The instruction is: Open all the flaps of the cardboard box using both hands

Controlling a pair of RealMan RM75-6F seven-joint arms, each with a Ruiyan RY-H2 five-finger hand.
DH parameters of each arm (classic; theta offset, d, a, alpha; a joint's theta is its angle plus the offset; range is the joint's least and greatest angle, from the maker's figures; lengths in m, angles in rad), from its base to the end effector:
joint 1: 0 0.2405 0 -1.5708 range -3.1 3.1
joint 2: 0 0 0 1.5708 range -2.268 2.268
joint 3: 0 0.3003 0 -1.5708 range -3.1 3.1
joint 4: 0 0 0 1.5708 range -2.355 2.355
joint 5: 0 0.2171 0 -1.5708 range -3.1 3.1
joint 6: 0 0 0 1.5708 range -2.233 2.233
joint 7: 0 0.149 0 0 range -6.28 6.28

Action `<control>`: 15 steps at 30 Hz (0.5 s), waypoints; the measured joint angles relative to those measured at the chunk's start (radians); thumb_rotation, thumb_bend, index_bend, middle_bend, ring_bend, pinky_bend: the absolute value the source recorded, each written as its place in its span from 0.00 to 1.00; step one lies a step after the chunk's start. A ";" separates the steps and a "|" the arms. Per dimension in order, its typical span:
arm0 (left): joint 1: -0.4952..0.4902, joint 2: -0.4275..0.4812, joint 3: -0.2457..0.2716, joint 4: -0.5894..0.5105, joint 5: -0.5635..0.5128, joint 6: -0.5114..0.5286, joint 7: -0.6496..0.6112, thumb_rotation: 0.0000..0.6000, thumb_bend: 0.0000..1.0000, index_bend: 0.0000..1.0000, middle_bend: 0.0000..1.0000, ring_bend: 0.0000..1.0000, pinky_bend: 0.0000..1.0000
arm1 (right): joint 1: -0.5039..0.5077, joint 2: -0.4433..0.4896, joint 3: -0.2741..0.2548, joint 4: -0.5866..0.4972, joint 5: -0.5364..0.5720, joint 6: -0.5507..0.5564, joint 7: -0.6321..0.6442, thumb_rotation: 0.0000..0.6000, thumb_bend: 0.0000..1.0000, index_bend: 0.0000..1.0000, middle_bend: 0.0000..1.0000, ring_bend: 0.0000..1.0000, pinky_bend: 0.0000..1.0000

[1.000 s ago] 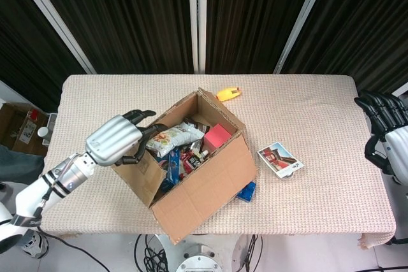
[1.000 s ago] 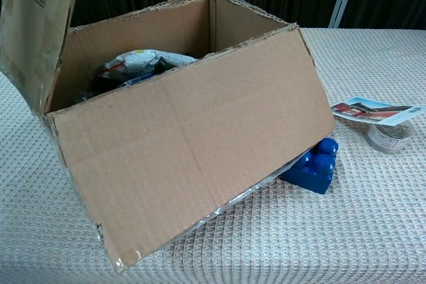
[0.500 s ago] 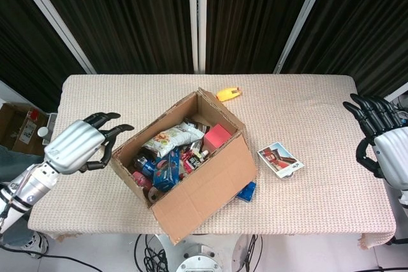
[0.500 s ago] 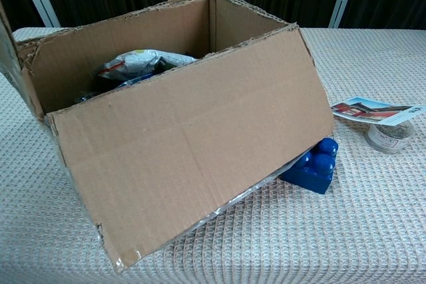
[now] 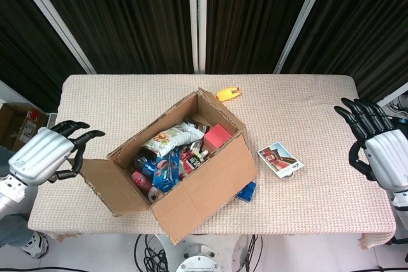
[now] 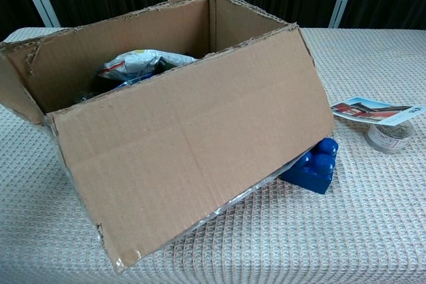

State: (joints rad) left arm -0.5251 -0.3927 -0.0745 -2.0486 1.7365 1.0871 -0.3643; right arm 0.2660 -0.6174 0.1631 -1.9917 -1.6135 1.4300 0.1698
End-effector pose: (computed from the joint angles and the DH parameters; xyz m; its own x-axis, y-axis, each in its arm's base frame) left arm -0.1623 0.2650 0.2889 0.5248 0.2055 0.8260 0.7806 -0.5031 -0.3708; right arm -0.2106 -0.2442 0.2926 0.3551 0.0867 0.9308 -0.8647 -0.3479 0.3623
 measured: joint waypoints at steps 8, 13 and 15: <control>0.041 -0.025 0.022 0.013 -0.002 -0.008 0.001 0.70 0.73 0.17 0.63 0.19 0.20 | -0.025 -0.002 -0.012 0.023 -0.019 0.032 0.018 1.00 0.88 0.00 0.03 0.00 0.00; 0.081 -0.074 0.025 0.047 -0.003 0.071 -0.002 0.67 0.69 0.17 0.48 0.19 0.20 | -0.046 -0.005 -0.021 0.052 -0.022 0.055 0.033 1.00 0.88 0.00 0.03 0.00 0.00; 0.104 -0.096 0.027 0.065 -0.004 0.120 0.005 0.66 0.56 0.16 0.38 0.17 0.20 | -0.060 -0.015 -0.031 0.069 -0.029 0.066 0.022 1.00 0.86 0.00 0.01 0.00 0.00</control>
State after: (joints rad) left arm -0.4212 -0.4887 -0.0473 -1.9834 1.7329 1.2072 -0.3593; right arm 0.2062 -0.6322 0.1320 -1.9230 -1.6423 1.4958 0.1920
